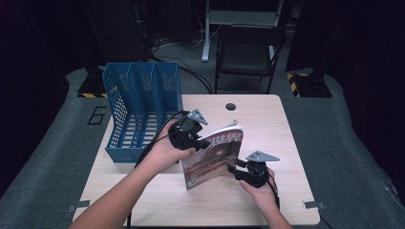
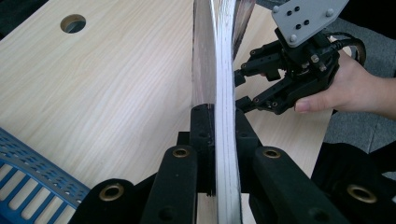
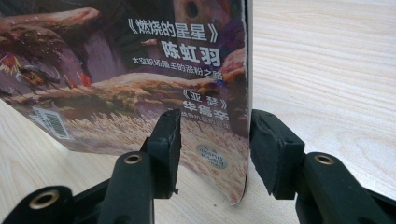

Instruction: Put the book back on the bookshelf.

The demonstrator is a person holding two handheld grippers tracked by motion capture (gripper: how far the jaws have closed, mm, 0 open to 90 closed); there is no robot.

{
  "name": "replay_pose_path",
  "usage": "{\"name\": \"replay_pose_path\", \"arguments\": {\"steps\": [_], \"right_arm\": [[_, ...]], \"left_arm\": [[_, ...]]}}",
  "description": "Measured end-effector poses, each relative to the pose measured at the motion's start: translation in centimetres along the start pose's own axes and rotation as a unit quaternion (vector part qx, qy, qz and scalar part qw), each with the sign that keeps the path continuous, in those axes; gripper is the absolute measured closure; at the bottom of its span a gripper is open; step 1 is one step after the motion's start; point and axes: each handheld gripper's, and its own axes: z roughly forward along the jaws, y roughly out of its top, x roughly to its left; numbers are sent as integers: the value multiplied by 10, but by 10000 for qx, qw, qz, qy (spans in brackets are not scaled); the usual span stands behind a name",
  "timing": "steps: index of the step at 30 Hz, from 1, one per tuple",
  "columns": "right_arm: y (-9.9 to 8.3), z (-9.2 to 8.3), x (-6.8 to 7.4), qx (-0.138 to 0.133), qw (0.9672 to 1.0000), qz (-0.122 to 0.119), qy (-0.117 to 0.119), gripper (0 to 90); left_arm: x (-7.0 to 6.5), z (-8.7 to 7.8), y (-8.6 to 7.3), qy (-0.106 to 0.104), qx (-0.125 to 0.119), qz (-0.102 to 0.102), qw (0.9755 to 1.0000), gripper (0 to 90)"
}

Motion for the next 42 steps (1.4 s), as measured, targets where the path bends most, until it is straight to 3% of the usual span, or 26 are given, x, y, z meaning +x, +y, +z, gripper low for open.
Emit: {"name": "replay_pose_path", "arguments": {"steps": [8,31,42], "right_arm": [[0,0,0,21,10000,11,-2,529],[-1,0,-1,31,10000,64,68,523],[-1,-2,-3,15,9999,114,60,520]], "left_arm": [[0,0,0,-54,-3,-28,10000,838],[2,0,5,105,62,-6,9999,840],[5,-15,11,137,-31,-8,9999,841]]}}
